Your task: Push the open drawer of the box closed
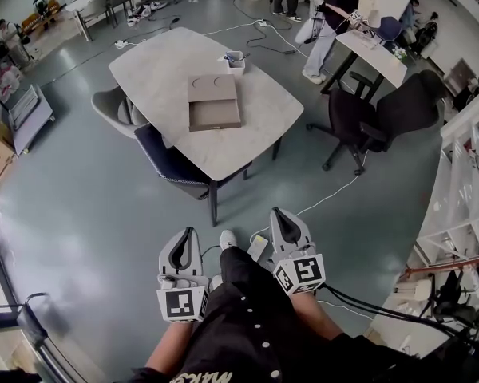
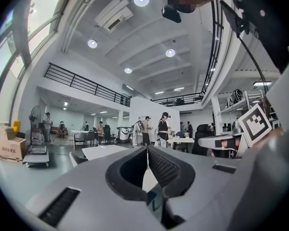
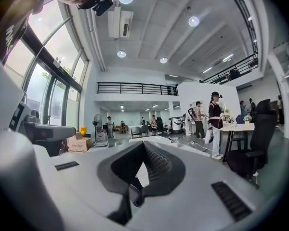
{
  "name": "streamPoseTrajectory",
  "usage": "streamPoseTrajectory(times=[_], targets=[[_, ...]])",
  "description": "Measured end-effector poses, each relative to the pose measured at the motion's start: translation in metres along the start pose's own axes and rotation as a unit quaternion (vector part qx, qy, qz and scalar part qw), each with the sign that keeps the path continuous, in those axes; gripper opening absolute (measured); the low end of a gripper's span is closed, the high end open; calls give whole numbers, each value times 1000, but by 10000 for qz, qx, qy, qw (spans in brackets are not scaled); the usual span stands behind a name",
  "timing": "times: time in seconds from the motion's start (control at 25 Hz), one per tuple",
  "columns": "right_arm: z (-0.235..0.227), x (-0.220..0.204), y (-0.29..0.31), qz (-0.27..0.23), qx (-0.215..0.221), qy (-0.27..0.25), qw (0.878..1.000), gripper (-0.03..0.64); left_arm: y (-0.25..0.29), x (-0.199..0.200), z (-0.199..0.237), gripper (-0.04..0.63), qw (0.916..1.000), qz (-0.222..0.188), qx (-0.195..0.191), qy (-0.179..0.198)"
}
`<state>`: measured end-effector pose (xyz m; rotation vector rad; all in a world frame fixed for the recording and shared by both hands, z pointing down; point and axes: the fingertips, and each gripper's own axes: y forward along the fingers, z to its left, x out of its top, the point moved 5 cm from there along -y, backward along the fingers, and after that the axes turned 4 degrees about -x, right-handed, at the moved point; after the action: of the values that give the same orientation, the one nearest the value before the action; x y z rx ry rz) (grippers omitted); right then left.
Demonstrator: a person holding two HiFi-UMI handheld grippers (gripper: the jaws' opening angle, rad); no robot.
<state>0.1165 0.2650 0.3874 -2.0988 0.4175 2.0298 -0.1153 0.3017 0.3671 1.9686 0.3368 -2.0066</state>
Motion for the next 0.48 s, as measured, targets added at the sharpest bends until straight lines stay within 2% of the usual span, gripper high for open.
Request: streamPoseTrajectory(times=[0.48], targets=[[4,-2,26,68,-69,15,10000,-3,22,-3,26,18,10000,58,-33,-15]])
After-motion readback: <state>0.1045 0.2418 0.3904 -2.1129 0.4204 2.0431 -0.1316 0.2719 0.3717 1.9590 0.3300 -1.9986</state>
